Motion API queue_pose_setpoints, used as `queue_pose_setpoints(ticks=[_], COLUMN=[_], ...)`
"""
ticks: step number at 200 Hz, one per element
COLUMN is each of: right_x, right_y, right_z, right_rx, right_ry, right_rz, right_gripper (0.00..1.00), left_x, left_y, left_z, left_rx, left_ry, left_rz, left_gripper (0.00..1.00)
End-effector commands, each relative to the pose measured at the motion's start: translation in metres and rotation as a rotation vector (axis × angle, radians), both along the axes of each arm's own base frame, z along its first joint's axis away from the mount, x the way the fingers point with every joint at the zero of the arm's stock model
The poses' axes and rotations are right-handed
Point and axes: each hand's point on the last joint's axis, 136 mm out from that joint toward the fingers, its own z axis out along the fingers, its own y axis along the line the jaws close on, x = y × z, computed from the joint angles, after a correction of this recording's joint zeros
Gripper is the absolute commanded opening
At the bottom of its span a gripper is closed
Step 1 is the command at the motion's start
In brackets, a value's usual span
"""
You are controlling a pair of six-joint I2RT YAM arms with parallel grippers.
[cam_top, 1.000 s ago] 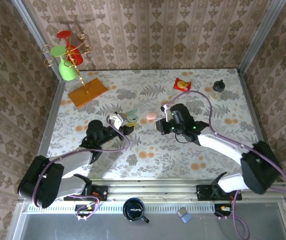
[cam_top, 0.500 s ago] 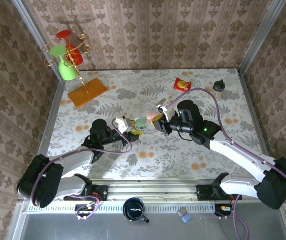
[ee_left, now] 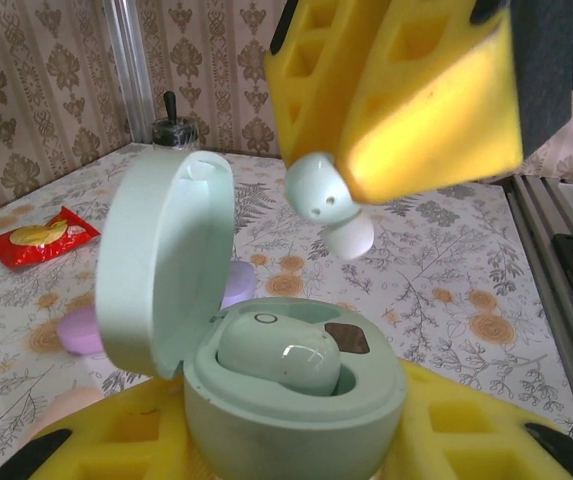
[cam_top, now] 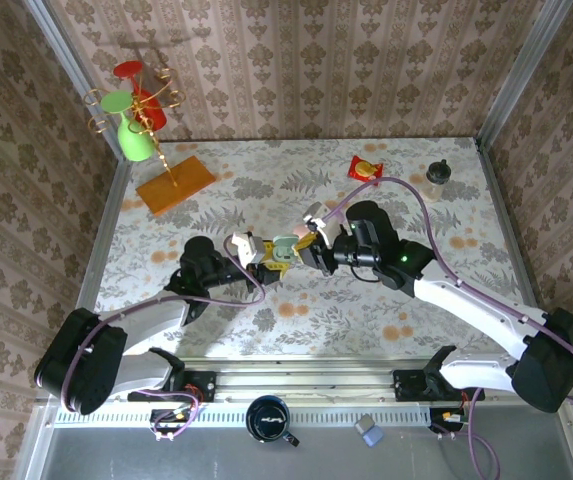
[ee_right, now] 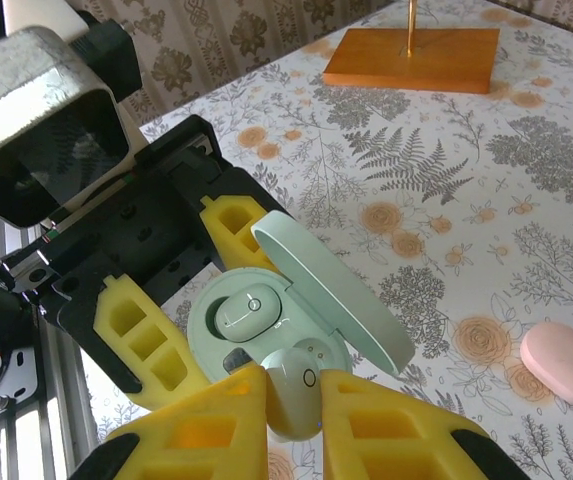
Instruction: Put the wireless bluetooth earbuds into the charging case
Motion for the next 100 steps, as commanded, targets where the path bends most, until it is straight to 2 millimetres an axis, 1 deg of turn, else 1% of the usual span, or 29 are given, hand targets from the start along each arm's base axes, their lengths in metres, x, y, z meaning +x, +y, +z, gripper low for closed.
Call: queue_pose_setpoints(ticks=[1, 29, 69, 100], right_x=[0.001, 0.003, 0.007, 0.014], right_y=[0.008, 0.009, 0.006, 0.004], right_z=[0.008, 0.004, -0.002, 0.000], right_rx=[0.003, -0.009, -0.031, -0.024], right_ry=[-0.026, -0.022, -0.026, -0.034], right_rz=[0.019, 0.015, -0.013, -0.053], right_gripper=[0.18, 0.18, 0.18, 0.17], left_x=[-0.003, -0.004, -0.005, -0.006], left_y=[-0.006, -0.007, -0.007, -0.007], left_z=[0.020, 0.022, 0.027, 0.027], left_rx=[-0.046, -0.058, -0.070, -0.071], left_ry=[-0.037, -0.036, -0.041, -0.040], left_rz=[-0.047, -0.049, -0.055, -0.060], left_gripper=[0.36, 0.36, 0.36, 0.37])
